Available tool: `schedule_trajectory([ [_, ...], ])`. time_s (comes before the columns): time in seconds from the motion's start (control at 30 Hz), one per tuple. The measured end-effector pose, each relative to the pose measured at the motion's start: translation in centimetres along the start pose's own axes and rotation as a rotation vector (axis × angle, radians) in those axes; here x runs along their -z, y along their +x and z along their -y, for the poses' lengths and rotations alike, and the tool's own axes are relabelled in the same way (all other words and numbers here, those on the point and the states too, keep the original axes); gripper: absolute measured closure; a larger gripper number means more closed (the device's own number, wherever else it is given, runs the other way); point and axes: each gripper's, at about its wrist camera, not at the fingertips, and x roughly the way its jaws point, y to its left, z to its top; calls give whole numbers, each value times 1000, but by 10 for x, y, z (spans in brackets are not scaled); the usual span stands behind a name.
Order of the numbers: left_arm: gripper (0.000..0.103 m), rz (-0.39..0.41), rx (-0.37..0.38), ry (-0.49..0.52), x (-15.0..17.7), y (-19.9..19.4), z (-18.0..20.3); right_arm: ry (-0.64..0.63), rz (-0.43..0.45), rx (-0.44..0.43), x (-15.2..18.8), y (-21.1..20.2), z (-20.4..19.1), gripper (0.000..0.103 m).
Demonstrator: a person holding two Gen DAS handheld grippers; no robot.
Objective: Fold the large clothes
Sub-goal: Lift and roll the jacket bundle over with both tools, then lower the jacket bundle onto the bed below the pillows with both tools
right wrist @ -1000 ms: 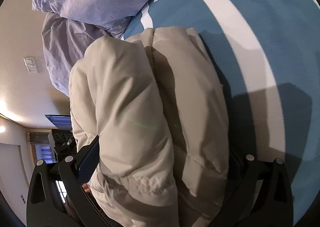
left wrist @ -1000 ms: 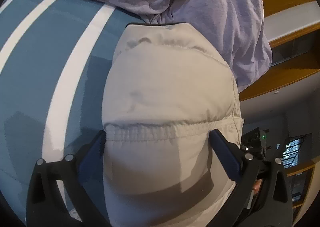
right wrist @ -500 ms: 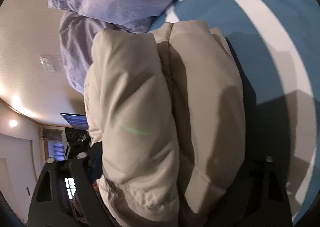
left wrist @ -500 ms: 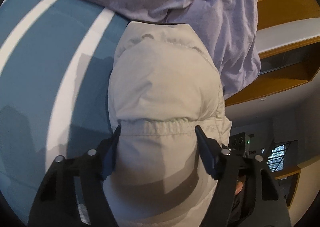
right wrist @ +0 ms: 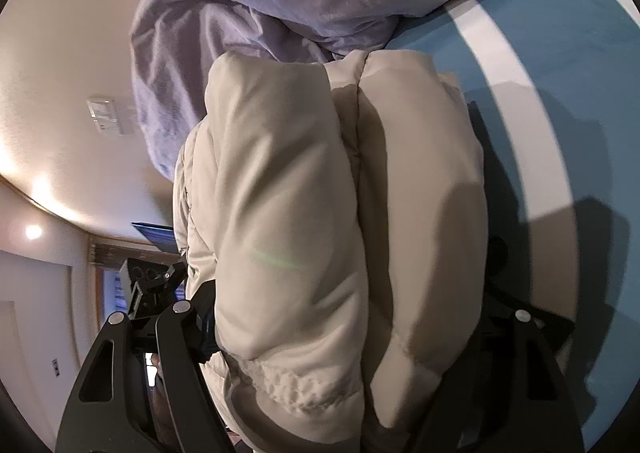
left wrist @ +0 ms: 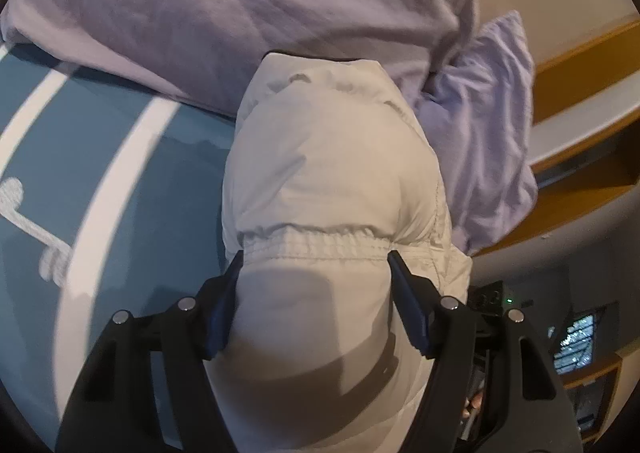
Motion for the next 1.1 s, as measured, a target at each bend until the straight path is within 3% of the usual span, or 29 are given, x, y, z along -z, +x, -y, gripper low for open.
schedule_trajectory([
  [0.13, 30, -3, -35, -22, -4, 9, -13, 10, 6, 71, 0, 1, 0, 18],
  [0.27, 22, 16, -88, 0, -3, 8, -13, 7, 29, 121, 1, -13, -2, 16],
  [0.43, 21, 102, -173, 48, -9, -10, -4, -4, 141, 189, 2, -45, -11, 12],
  [0.6, 18, 183, -208, 155, -9, -22, 27, -145, 263, 356, 2, -66, -51, 12],
  [0.77, 16, 222, -261, 323, 1, -16, 68, -344, 317, 487, 9, -53, -100, 12],
  [0.97, 13, 244, -344, 471, 16, -2, 94, -557, 352, 629, 28, -24, -135, 31],
  [1.1, 9, 258, -394, 539, 24, 4, 102, -606, 358, 677, 32, -7, -141, 36],
])
